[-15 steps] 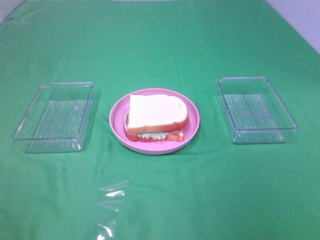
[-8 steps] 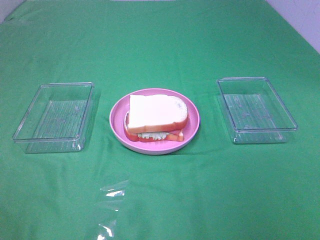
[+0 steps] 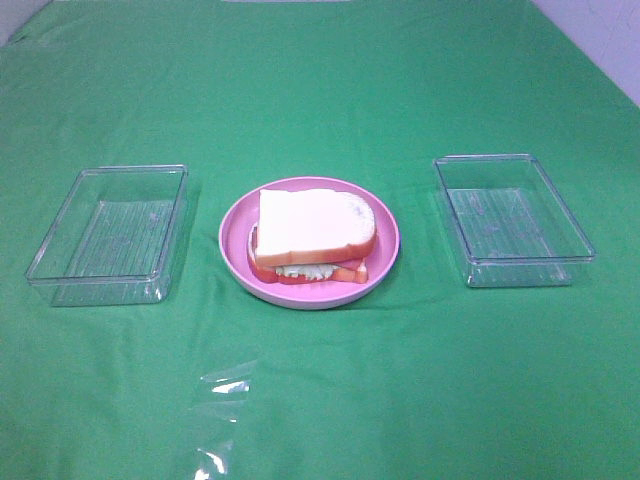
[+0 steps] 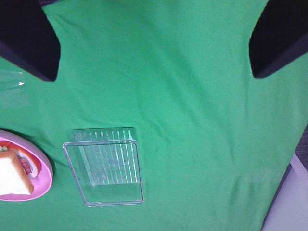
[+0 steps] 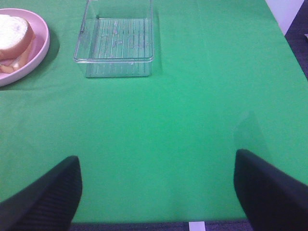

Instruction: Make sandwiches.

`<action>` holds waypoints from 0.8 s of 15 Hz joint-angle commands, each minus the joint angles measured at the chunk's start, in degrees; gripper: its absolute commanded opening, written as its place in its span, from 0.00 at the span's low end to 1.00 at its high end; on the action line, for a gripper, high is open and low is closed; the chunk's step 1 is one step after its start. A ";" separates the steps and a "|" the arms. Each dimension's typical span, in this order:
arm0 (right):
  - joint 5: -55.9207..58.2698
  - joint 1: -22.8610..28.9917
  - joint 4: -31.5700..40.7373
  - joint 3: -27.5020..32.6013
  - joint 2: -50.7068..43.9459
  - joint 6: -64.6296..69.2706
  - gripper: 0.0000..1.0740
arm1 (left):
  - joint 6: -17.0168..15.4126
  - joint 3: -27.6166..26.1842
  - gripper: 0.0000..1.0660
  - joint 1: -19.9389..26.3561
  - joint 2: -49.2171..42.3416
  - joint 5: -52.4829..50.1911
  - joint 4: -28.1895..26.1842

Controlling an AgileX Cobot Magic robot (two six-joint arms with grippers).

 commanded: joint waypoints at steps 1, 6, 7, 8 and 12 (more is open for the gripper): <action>-0.29 -0.23 -0.69 0.23 -1.32 0.40 0.78 | -0.29 0.17 0.94 0.17 -0.86 -0.92 -0.23; -0.34 -2.18 -0.63 0.23 -1.78 0.34 0.78 | -0.29 0.17 0.94 0.17 -0.86 -0.92 -0.23; -0.34 -2.18 -0.63 0.23 -1.78 0.34 0.78 | -0.29 0.17 0.94 0.17 -0.86 -0.92 -0.23; -0.34 -2.18 -0.63 0.23 -1.78 0.34 0.78 | -0.29 0.17 0.94 0.17 -0.86 -0.92 -0.23; -0.34 -2.18 -0.63 0.23 -1.78 0.34 0.78 | -0.29 0.17 0.94 0.17 -0.86 -0.92 -0.23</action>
